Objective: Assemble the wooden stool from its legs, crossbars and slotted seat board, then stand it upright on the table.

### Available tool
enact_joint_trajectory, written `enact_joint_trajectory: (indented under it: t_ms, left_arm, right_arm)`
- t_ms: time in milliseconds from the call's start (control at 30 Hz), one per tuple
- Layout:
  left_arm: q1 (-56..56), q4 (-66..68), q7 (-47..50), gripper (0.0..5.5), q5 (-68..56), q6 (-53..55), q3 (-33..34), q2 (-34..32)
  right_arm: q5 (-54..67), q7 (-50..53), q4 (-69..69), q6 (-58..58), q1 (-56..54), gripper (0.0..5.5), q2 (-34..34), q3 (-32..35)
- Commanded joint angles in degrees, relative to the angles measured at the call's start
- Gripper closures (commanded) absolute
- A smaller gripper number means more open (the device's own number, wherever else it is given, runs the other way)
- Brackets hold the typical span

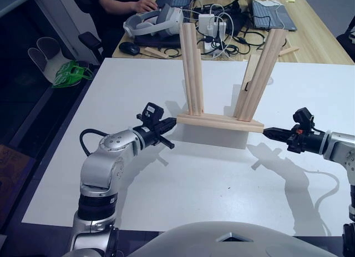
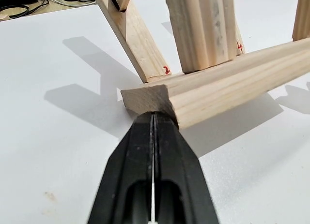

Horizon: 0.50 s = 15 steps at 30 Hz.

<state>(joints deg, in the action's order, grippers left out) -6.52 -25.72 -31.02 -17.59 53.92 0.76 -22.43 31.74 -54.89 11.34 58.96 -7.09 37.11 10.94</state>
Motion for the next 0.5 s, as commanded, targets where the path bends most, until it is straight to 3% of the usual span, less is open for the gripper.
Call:
enact_joint_trajectory:
  t_ms: [33, 500]
  left_arm:
    - [-2.26, -4.56, -6.56, 5.46, -10.2, -2.01, -4.51, 5.77]
    - [-2.82, -5.22, -6.44, 5.46, -13.05, 0.24, -1.33, 8.12]
  right_arm:
    - [8.25, -2.53, 4.44, 1.26, -4.0, 5.5, -5.01, -3.09]
    - [10.69, -2.95, 6.36, 3.19, -3.2, 5.5, -4.8, -3.1]
